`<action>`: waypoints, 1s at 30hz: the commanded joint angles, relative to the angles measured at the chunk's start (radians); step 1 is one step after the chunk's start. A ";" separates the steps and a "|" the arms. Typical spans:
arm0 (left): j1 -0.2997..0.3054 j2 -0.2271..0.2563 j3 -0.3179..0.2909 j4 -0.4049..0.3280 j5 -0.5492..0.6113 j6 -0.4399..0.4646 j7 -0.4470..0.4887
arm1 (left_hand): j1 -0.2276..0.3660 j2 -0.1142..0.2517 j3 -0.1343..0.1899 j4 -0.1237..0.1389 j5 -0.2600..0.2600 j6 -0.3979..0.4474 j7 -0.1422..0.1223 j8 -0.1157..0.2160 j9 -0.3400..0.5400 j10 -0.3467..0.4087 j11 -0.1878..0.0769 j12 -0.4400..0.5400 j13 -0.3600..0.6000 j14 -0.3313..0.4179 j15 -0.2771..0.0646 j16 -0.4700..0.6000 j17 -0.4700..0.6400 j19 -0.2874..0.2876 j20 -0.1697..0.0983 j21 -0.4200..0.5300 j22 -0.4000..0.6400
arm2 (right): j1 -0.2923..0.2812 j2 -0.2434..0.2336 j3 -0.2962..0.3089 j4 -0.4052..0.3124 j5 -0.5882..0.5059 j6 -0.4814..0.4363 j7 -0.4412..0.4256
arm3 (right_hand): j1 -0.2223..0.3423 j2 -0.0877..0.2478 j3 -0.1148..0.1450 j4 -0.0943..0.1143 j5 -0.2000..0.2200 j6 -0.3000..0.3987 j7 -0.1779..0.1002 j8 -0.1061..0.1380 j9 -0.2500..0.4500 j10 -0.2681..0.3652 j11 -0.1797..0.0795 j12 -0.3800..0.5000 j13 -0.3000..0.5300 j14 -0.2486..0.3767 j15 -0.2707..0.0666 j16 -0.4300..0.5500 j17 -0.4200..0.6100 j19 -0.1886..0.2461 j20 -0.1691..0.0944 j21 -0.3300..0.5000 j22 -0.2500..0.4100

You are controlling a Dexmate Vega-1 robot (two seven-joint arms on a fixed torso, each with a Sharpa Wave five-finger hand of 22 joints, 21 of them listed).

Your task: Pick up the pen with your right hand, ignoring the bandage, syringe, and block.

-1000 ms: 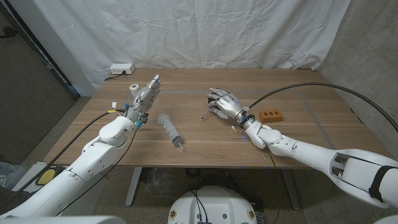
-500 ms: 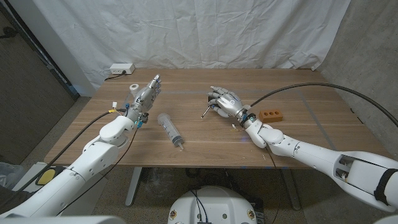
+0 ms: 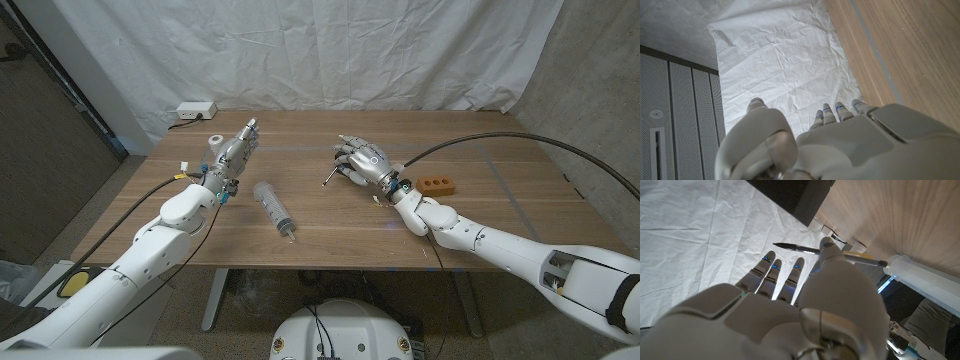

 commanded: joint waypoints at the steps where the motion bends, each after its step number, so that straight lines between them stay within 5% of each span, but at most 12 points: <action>1: -0.007 -0.002 0.002 0.000 0.004 0.002 0.004 | 0.015 0.002 -0.011 0.001 -0.006 -0.001 0.001 0.000 0.002 0.000 -0.003 -0.002 0.002 0.000 0.003 -0.004 0.002 -0.006 -0.018 0.002 0.006 | -0.016 -0.020 0.035 -0.053 -0.004 0.008 0.020 | -0.001 0.017 -0.005 0.000 -0.003 0.094 0.002 0.004 0.002 0.010 0.003 -0.001 -0.001 0.014 -0.069 0.007 0.004 0.011 -0.072 0.007 0.003; 30: -0.006 0.001 0.000 -0.008 0.006 -0.002 0.003 | 0.019 0.005 -0.016 0.001 -0.006 0.000 0.002 0.000 0.002 0.001 -0.002 -0.002 0.002 0.000 0.001 -0.004 0.002 -0.006 -0.022 0.002 0.006 | -0.054 -0.093 0.139 -0.236 -0.021 0.031 0.123 | 0.001 0.020 -0.010 -0.002 -0.013 0.101 0.002 -0.012 0.000 0.006 0.014 -0.014 -0.001 0.018 -0.066 0.002 0.005 0.013 -0.070 0.008 0.003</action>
